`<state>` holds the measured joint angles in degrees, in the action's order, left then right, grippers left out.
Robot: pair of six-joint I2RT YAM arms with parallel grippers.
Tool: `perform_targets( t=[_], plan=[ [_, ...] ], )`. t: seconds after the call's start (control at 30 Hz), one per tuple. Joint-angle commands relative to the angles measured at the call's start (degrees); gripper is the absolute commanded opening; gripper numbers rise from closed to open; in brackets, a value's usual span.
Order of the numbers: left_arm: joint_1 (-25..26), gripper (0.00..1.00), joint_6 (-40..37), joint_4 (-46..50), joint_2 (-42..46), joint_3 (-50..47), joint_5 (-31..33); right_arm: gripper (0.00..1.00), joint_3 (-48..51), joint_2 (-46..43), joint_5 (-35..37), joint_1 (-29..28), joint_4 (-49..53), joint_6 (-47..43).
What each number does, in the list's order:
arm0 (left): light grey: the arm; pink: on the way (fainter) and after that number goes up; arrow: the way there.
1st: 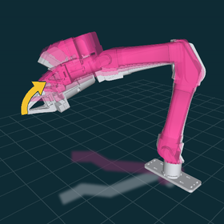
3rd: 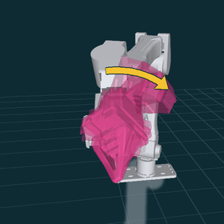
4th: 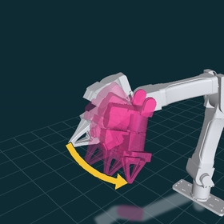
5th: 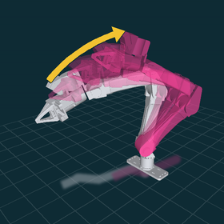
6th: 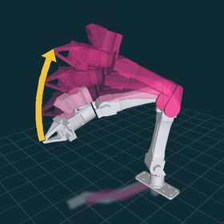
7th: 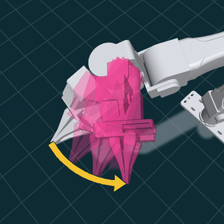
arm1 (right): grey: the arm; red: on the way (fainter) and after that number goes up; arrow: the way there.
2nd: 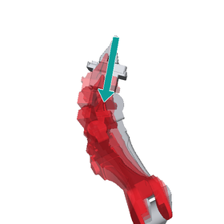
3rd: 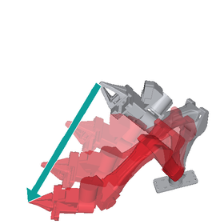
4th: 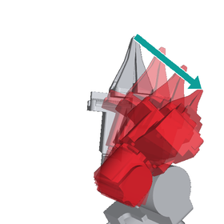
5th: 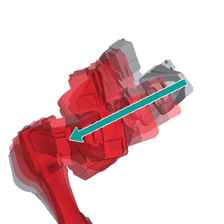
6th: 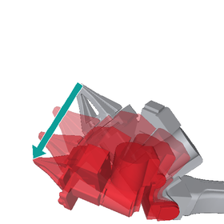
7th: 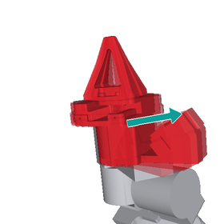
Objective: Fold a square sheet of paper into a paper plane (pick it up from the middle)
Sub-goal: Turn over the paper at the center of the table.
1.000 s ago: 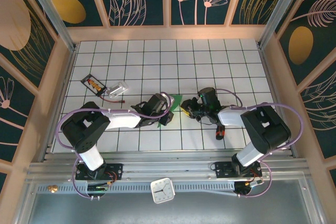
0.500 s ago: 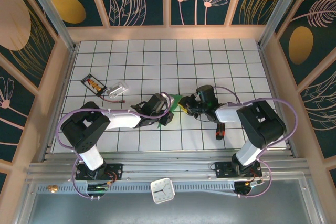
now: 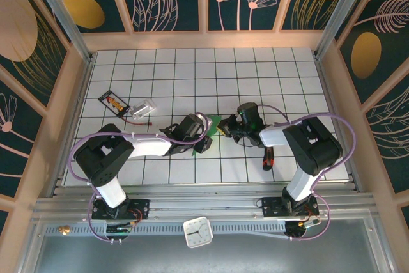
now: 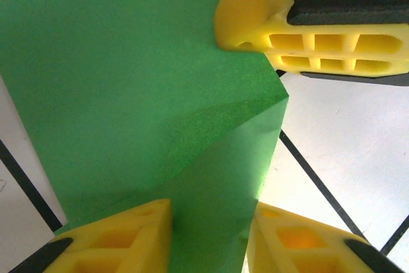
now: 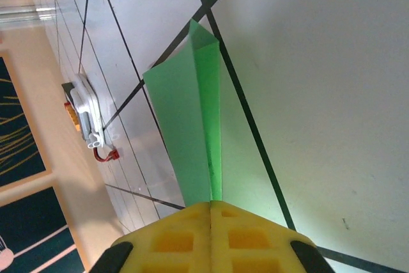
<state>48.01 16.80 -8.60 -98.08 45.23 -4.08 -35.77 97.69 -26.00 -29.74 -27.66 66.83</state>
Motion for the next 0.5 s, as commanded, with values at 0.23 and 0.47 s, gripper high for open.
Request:
perform_targets(
  t=[0.23,0.47],
  plan=[
    [0.2,0.49,-2.3,1.3,6.6,-2.0,1.6,0.0,-1.2,-1.7,-1.4,-0.1,1.3,1.8],
    [2.7,0.53,-4.5,3.8,6.5,-2.0,6.0,0.0,-1.0,-1.5,-2.9,0.2,-0.3,4.7]
  ],
)
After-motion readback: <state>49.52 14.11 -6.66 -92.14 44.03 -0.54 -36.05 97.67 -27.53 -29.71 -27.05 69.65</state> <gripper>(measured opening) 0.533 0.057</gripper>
